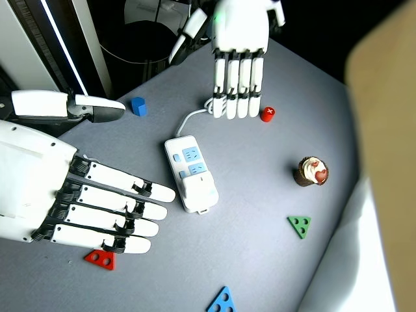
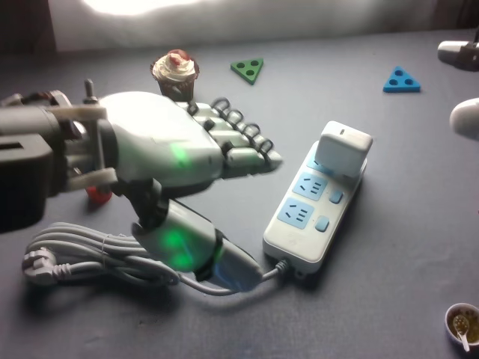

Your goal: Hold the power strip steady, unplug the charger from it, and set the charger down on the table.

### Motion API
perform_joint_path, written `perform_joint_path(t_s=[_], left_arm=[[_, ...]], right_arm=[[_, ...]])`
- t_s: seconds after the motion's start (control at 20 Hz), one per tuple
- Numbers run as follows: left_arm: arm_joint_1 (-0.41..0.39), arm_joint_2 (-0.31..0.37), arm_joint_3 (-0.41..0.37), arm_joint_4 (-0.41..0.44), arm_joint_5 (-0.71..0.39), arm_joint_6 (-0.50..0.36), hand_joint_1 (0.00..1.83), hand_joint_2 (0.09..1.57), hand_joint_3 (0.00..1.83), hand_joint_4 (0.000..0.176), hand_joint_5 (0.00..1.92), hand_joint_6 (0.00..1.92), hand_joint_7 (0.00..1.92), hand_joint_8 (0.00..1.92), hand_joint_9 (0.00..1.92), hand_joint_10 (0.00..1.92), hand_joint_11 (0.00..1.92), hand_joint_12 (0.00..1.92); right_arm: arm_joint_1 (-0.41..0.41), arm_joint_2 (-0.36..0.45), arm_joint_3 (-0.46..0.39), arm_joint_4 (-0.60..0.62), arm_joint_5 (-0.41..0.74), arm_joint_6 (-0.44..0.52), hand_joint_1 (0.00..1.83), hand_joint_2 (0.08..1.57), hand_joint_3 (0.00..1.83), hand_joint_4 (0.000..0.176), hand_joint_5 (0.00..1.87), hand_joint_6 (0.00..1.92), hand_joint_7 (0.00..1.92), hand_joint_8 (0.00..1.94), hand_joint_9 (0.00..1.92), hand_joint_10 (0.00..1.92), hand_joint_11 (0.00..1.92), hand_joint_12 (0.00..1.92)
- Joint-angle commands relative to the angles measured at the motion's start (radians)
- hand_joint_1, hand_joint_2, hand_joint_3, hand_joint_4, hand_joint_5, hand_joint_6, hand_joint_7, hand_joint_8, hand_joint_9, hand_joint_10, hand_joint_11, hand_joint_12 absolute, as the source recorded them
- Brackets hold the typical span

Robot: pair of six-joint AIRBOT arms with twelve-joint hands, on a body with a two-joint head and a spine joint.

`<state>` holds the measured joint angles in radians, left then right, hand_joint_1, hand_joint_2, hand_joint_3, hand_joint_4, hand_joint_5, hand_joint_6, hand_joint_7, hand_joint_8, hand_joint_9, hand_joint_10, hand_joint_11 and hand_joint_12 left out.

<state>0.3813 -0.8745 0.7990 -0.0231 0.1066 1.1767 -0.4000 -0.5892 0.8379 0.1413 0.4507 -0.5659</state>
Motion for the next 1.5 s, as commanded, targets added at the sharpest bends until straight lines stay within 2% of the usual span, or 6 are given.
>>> perform_joint_path(t_s=[0.0,0.25,0.35,0.85,1.15,1.45], left_arm=[[0.003,-0.007,0.005,-0.010,-0.135,-0.002,0.00,0.99,0.00,0.000,0.00,0.00,0.03,0.00,0.02,0.00,0.00,0.00],[0.080,-0.059,0.022,-0.029,-0.187,0.004,0.00,1.00,0.00,0.000,0.02,0.01,0.05,0.01,0.03,0.01,0.01,0.00],[0.103,-0.081,0.033,-0.030,-0.204,0.004,0.00,0.99,0.00,0.000,0.01,0.00,0.04,0.01,0.03,0.01,0.01,0.00],[0.151,-0.198,0.104,-0.030,-0.219,0.035,0.00,1.00,0.00,0.000,0.00,0.00,0.02,0.00,0.00,0.00,0.00,0.00],[0.170,-0.261,0.146,-0.030,-0.215,0.058,0.00,1.00,0.00,0.000,0.01,0.00,0.03,0.00,0.01,0.00,0.00,0.00],[0.218,-0.285,0.163,-0.030,-0.225,0.064,0.00,1.00,0.00,0.000,0.01,0.00,0.03,0.00,0.02,0.00,0.00,0.00]], right_arm=[[0.006,0.012,0.011,0.008,0.114,0.002,0.07,1.08,0.00,0.000,0.11,0.00,0.18,0.01,0.17,0.00,0.11,0.12],[-0.007,0.013,0.005,0.009,0.169,0.002,0.12,1.09,0.01,0.000,0.15,0.01,0.21,0.01,0.21,0.01,0.14,0.13],[-0.017,0.014,0.003,0.009,0.169,0.002,0.30,1.12,0.01,0.000,0.15,0.01,0.23,0.01,0.23,0.01,0.17,0.14],[-0.019,-0.032,0.000,0.185,0.200,-0.078,0.47,1.16,0.01,0.000,0.13,0.01,0.21,0.01,0.21,0.00,0.17,0.14],[-0.019,-0.113,0.022,0.219,0.251,-0.156,0.49,1.15,0.00,0.000,0.15,0.01,0.24,0.01,0.24,0.01,0.20,0.16],[-0.028,-0.202,0.046,0.271,0.313,-0.212,0.50,1.16,0.00,0.000,0.14,0.00,0.23,0.00,0.22,0.00,0.18,0.15]])
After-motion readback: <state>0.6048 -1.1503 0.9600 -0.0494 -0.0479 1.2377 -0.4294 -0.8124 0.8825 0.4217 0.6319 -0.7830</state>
